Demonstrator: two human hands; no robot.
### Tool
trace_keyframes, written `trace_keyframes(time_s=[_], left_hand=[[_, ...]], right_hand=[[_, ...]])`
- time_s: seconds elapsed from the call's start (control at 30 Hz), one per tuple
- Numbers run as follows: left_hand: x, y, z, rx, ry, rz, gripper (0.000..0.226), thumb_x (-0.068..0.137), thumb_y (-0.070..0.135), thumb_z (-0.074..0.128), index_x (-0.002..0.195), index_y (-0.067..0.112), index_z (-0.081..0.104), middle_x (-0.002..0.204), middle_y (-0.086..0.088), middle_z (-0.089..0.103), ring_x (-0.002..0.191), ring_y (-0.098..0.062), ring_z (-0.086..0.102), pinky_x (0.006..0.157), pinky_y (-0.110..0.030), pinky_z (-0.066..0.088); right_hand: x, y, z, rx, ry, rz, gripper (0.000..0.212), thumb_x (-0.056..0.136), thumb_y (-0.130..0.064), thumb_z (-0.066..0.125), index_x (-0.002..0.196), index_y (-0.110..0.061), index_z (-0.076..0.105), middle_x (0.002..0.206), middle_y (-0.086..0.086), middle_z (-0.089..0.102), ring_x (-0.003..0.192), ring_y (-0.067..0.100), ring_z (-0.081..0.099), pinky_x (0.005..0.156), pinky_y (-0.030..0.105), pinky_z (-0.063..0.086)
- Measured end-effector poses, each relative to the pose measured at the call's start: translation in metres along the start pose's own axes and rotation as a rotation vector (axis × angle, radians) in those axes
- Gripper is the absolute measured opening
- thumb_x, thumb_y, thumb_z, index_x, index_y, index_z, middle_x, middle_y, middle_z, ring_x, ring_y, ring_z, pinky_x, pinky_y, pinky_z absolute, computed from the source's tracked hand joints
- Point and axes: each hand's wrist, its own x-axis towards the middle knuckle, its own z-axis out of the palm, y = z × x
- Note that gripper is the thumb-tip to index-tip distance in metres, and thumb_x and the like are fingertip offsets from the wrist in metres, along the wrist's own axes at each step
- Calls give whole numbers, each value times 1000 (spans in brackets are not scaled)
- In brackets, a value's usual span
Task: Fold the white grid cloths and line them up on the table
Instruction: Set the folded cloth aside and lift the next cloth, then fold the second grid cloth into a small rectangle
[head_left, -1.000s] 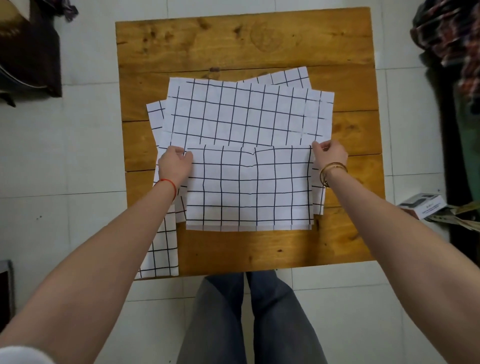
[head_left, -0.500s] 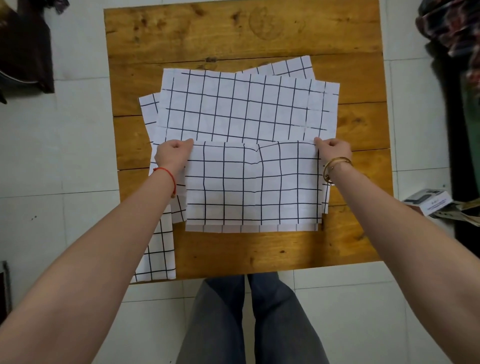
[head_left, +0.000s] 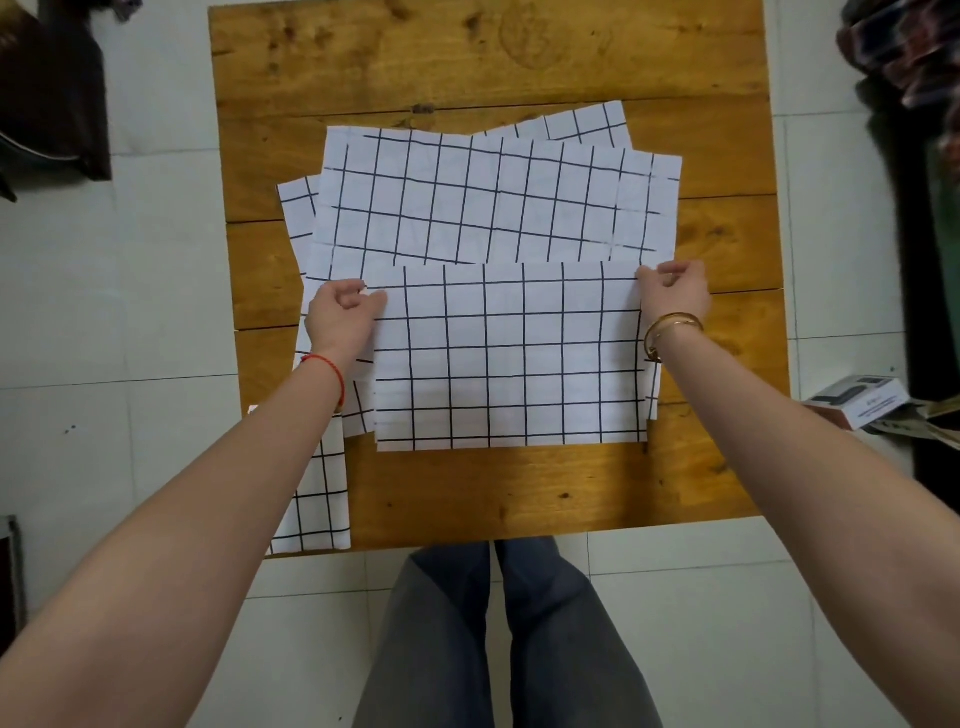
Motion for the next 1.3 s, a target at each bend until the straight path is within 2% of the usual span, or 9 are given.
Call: trace_keyframes(time_s=[0.1,0.2,0.27,0.37,0.43,0.53,0.8,1.07,1.3], left_hand=[[-7,-3,2,254,97,310,38,82,22,69,116,12,55,108,-4,59,100,-19,56,91,-36,51],[-21,-3,10,557,73,650,39,88,18,59,126,12,53,125,-8,54,118,-22,48,100,-36,41],[-29,-2,17,720,20,754,46,91,18,55,135,10,47,135,-9,50,128,-24,42,108,-40,36],[-33,-7,25,910,-31,736,57,95,24,49,148,9,32,152,-9,34,142,-25,27,118,-44,22],[-32,-11,27,986,-55,681,62,98,27,45,152,11,20,159,-7,21,147,-24,15,121,-46,13],[-26,-14,27,1045,-62,636,64,100,29,39,154,12,8,162,-5,9,150,-24,4,121,-47,6],[-13,-21,22,1139,-90,593,67,101,31,39,155,14,3,163,-5,2,150,-27,1,120,-53,8],[-13,-24,21,1136,-109,616,69,101,33,41,155,13,4,163,-6,2,149,-32,2,120,-51,9],[-13,-25,19,1132,-121,624,68,101,35,39,155,13,3,163,-6,0,149,-32,0,121,-50,6]], right_hand=[[-8,0,7,-373,91,-315,36,90,-27,59,119,-8,49,117,10,55,110,25,51,97,38,44],[-27,-5,24,-557,-23,-731,37,91,-21,52,125,-6,50,127,12,52,118,29,45,100,39,39],[-41,-10,41,-632,-176,-935,43,90,-19,49,131,-5,49,135,13,49,127,32,41,106,41,34],[-65,-19,69,-837,-393,-1062,52,96,-26,39,144,-9,34,151,9,34,142,32,23,116,47,19],[-80,-25,88,-927,-476,-1085,55,99,-31,32,149,-12,22,157,4,21,146,28,11,119,48,10],[-96,-30,115,-1029,-515,-1118,57,101,-34,25,152,-13,11,160,1,9,147,25,1,119,48,4],[-107,-27,148,-1196,-508,-1156,60,102,-30,27,152,-12,1,161,1,2,147,28,-5,118,54,3],[-73,-6,94,-1154,-424,-1007,57,102,-36,18,153,-14,2,161,0,2,147,27,-5,118,53,1],[-17,32,8,-1175,-203,-673,57,101,-39,10,153,-18,-1,161,-1,-2,147,25,-7,118,51,-3]])
